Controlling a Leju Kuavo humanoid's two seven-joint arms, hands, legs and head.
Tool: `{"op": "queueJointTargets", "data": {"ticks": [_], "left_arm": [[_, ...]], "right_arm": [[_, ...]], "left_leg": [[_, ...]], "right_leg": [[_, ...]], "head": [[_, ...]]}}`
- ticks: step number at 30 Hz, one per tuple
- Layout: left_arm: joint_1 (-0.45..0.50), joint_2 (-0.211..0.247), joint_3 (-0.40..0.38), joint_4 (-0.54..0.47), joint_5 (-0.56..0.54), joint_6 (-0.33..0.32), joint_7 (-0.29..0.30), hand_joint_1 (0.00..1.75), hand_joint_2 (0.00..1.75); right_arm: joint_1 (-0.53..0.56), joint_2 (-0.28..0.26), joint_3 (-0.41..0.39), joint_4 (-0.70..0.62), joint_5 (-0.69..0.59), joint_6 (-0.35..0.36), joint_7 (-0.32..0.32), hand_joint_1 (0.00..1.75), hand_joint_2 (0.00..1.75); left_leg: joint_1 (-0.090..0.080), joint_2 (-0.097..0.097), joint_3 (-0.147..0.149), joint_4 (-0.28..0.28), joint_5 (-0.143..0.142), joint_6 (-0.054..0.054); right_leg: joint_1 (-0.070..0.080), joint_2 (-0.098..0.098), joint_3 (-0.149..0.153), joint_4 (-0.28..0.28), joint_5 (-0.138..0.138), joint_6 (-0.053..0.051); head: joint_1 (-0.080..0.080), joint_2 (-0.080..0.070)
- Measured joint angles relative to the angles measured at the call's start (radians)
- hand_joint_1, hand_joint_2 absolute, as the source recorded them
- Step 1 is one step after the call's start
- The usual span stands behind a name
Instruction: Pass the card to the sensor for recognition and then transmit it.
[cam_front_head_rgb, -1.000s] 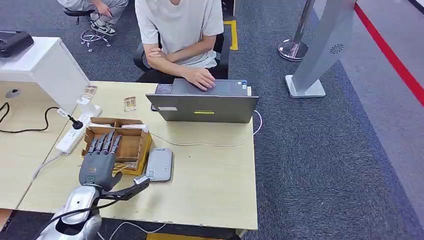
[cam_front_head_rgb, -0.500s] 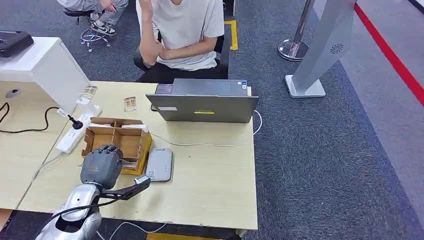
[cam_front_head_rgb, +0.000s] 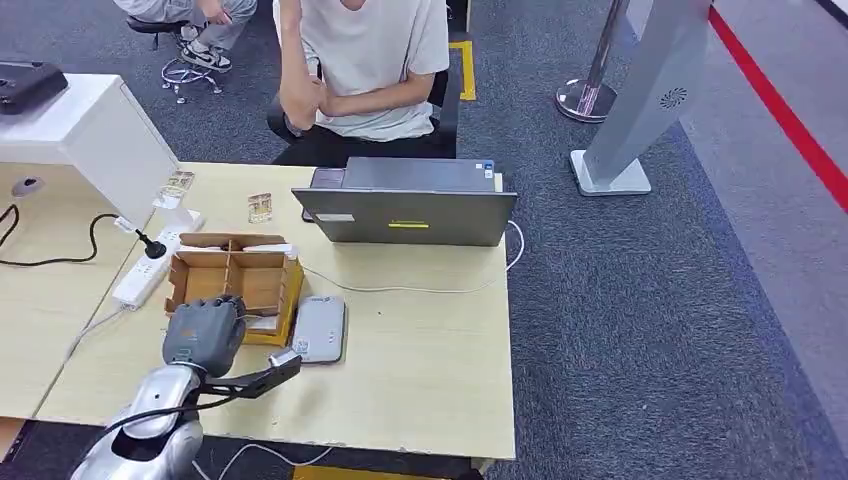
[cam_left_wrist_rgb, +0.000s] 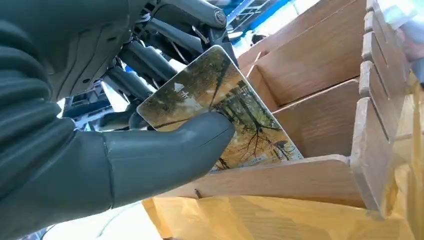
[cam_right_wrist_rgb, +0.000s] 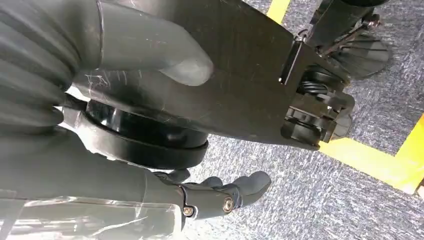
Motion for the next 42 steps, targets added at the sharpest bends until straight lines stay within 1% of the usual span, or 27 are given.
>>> {"op": "queueJointTargets", "data": {"ticks": [5, 9, 10, 12, 19, 21, 22, 23, 24, 25, 26, 27, 28, 31, 32, 33, 35, 36, 38, 40, 41, 42], "left_arm": [[0.004, 0.0, 0.0, -0.007, -0.002, 0.092, -0.021, 1.75, 1.75], [0.027, -0.001, 0.0, -0.064, -0.023, 0.158, -0.041, 1.75, 1.75], [0.036, -0.002, 0.0, -0.083, -0.04, 0.181, -0.045, 1.75, 1.75], [0.063, -0.005, 0.0, -0.124, -0.082, 0.259, -0.063, 1.75, 1.75], [0.063, -0.005, 0.0, -0.124, -0.082, 0.259, -0.063, 1.75, 1.75], [0.065, -0.005, 0.0, -0.128, -0.087, 0.268, -0.066, 1.75, 1.75], [0.072, -0.006, 0.0, -0.141, -0.102, 0.296, -0.073, 1.75, 1.75], [0.075, -0.007, 0.0, -0.146, -0.107, 0.306, -0.075, 1.75, 1.75], [0.11, -0.023, 0.0, -0.253, -0.17, 0.415, -0.129, 1.75, 1.75], [0.112, -0.03, -0.001, -0.293, -0.175, 0.416, -0.144, 1.75, 1.75], [0.081, -0.048, 0.0, -0.343, -0.189, 0.417, -0.179, 1.75, 1.75], [-0.057, -0.06, 0.026, -0.301, -0.204, 0.417, -0.185, 1.75, 1.75], [-0.153, -0.062, 0.071, -0.228, -0.213, 0.417, -0.207, 1.75, 1.75], [-0.26, -0.053, 0.098, -0.101, -0.214, 0.417, -0.184, 1.75, 1.75], [-0.292, -0.045, 0.103, -0.06, -0.213, 0.404, -0.166, 1.75, 1.75], [-0.324, -0.034, 0.103, -0.022, -0.212, 0.376, -0.146, 1.75, 1.75], [-0.386, -0.013, 0.101, 0.079, -0.214, 0.402, -0.083, 1.75, 1.75], [-0.406, -0.006, 0.098, 0.12, -0.202, 0.406, -0.062, 1.75, 1.75], [-0.435, 0.018, 0.084, 0.187, -0.186, 0.411, -0.044, 1.75, 1.75], [-0.459, 0.019, 0.08, 0.249, -0.209, 0.413, -0.016, 1.75, 1.75], [-0.469, 0.019, 0.073, 0.275, -0.213, 0.415, 0.005, 0.0, 1.75], [-0.477, 0.026, 0.059, 0.295, -0.203, 0.415, 0.034, 0.0, 1.75]], "right_arm": [[0.0, 0.0, 0.0, 0.0, 0.0, 0.0, 0.0, 0.0, 1.75], [0.0, 0.0, 0.0, 0.0, -0.002, -0.005, -0.001, 0.0, 1.75], [0.0, 0.0, 0.001, 0.0, 0.001, -0.012, -0.008, 0.0, 1.75], [0.001, 0.0, 0.003, 0.002, 0.009, -0.015, -0.026, 0.0, 1.75], [0.001, 0.0, 0.003, 0.002, 0.009, -0.015, -0.026, 0.0, 1.75], [0.001, 0.0, 0.003, 0.002, 0.01, -0.014, -0.028, 0.0, 1.75], [0.001, 0.0, 0.003, 0.002, 0.013, -0.014, -0.03, 0.0, 1.75], [0.001, 0.0, 0.004, 0.002, 0.013, -0.014, -0.031, 0.0, 1.75], [-0.001, 0.0, 0.018, 0.003, 0.034, -0.007, -0.028, 0.0, 1.75], [-0.002, 0.0, 0.024, 0.003, 0.04, -0.001, -0.022, 0.0, 1.75], [-0.005, 0.0, 0.04, 0.003, 0.066, 0.019, 0.001, 0.0, 1.75], [-0.013, 0.0, 0.078, 0.003, 0.1, 0.055, 0.038, 0.0, 1.75], [-0.018, 0.0, 0.102, 0.002, 0.102, 0.074, 0.061, 0.0, 1.75], [-0.026, 0.0, 0.126, -0.002, 0.106, 0.084, 0.098, 0.0, 1.75], [-0.029, 0.0, 0.134, -0.005, 0.106, 0.087, 0.107, 0.0, 1.75], [-0.032, 0.0, 0.142, -0.006, 0.103, 0.09, 0.112, 0.0, 1.75], [-0.036, 0.0, 0.16, -0.007, 0.099, 0.093, 0.116, 0.0, 1.75], [-0.037, 0.0, 0.167, -0.007, 0.096, 0.093, 0.116, 0.0, 1.75], [-0.039, 0.0, 0.177, -0.008, 0.095, 0.096, 0.117, 0.0, 1.75], [-0.041, 0.0, 0.186, -0.008, 0.095, 0.103, 0.124, 0.0, 1.75], [-0.042, 0.0, 0.193, -0.008, 0.093, 0.106, 0.126, 0.0, 1.75], [-0.044, 0.0, 0.199, -0.008, 0.072, 0.107, 0.125, 0.0, 1.75]], "left_leg": [[0.0, 0.0, 0.0, 0.0, 0.0, 0.0], [0.0, 0.0, 0.0, 0.0, 0.0, 0.0], [0.0, 0.0, 0.0, 0.0, 0.0, 0.0], [0.0, 0.001, 0.0, 0.0, 0.0, 0.0], [0.0, 0.001, 0.0, 0.0, 0.0, 0.0], [0.0, 0.001, 0.0, 0.0, 0.0, 0.0], [0.0, 0.001, 0.0, 0.0, 0.0, 0.0], [0.0, 0.001, 0.0, 0.0, 0.0, 0.0], [0.0, -0.001, 0.0, 0.0, 0.0, 0.0], [0.0, -0.001, 0.0, 0.0, 0.0, 0.0], [0.0, -0.001, 0.0, 0.0, 0.001, 0.001], [0.0, -0.005, -0.001, 0.0, 0.004, 0.0], [0.0, -0.005, 0.0, 0.0, 0.005, -0.001], [0.0, -0.005, 0.0, 0.0, 0.007, -0.002], [0.0, -0.005, 0.0, 0.0, 0.007, -0.002], [0.001, -0.005, 0.0, 0.0, 0.007, -0.002], [0.001, -0.004, 0.0, 0.0, 0.008, -0.002], [0.001, -0.004, 0.0, 0.0, 0.008, -0.002], [0.001, -0.002, 0.0, 0.0, 0.007, -0.002], [0.0, -0.003, -0.001, 0.0, 0.007, -0.002], [0.001, -0.003, -0.001, 0.0, 0.008, -0.002], [0.0, -0.002, -0.001, 0.0, 0.007, -0.002]], "right_leg": [[0.0, 0.0, 0.0, 0.0, 0.0, 0.0], [0.0, 0.0, 0.0, 0.0, 0.0, 0.0], [0.0, 0.0, 0.0, 0.0, 0.0, 0.0], [0.0, 0.001, 0.0, 0.0, 0.0, 0.0], [0.0, 0.001, 0.0, 0.0, 0.0, 0.0], [0.0, 0.001, 0.0, 0.0, 0.0, 0.0], [0.0, 0.001, 0.0, 0.0, 0.0, 0.0], [0.0, 0.001, 0.0, 0.0, 0.0, 0.0], [0.0, 0.0, 0.0, -0.001, 0.0, 0.0], [0.0, 0.0, 0.0, -0.001, 0.0, 0.0], [0.0, -0.001, 0.0, -0.001, 0.0, 0.0], [0.0, -0.005, 0.001, 0.0, 0.001, -0.001], [0.0, -0.005, 0.0, 0.001, 0.003, 0.0], [0.0, -0.005, 0.0, 0.002, 0.004, -0.001], [0.0, -0.004, 0.0, 0.002, 0.005, -0.002], [0.0, -0.005, 0.0, 0.002, 0.005, -0.002], [0.001, -0.004, -0.001, 0.002, 0.005, -0.002], [0.001, -0.004, -0.001, 0.002, 0.005, -0.002], [0.001, -0.002, -0.002, 0.002, 0.005, -0.002], [0.0, -0.002, -0.002, 0.002, 0.005, -0.002], [0.0, -0.002, -0.002, 0.002, 0.005, -0.002], [0.0, -0.002, -0.002, 0.002, 0.005, -0.002]], "head": [[0.0, 0.0], [0.0, 0.0], [0.0, 0.0], [0.0, 0.0], [0.0, 0.0], [0.0, 0.0], [0.0, 0.0], [0.0, 0.0], [0.0, 0.0], [0.0, 0.0], [0.0, 0.0], [0.0, 0.0], [0.0, 0.0], [0.0, 0.0], [0.0, 0.0], [-0.001, 0.0], [0.0, 0.0], [0.0, 0.0], [0.0, 0.0], [-0.001, 0.0], [0.0, 0.0], [0.0, 0.0]]}}
